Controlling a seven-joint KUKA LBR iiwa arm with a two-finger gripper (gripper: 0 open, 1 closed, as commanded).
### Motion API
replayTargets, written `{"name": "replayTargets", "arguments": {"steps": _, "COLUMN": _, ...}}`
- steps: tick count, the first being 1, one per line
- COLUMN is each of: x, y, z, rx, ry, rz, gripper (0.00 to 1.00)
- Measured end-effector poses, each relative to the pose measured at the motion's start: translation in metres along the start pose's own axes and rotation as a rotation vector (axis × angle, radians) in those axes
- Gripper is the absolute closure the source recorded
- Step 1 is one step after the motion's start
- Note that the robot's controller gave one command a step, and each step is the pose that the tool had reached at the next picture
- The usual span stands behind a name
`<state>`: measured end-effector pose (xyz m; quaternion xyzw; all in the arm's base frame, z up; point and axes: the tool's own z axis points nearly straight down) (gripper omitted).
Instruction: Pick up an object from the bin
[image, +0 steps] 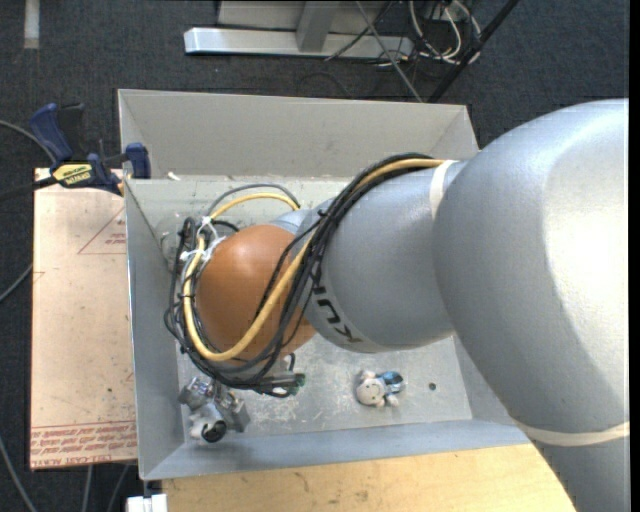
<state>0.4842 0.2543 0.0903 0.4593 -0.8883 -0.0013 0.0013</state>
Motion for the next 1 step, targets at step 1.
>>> {"name": "replayTargets", "arguments": {"steps": 1, "x": -0.0027, "y": -0.0005, "z": -0.0696, "rx": 0.004, "ry": -0.007, "rz": 0.068, "gripper": 1.0}}
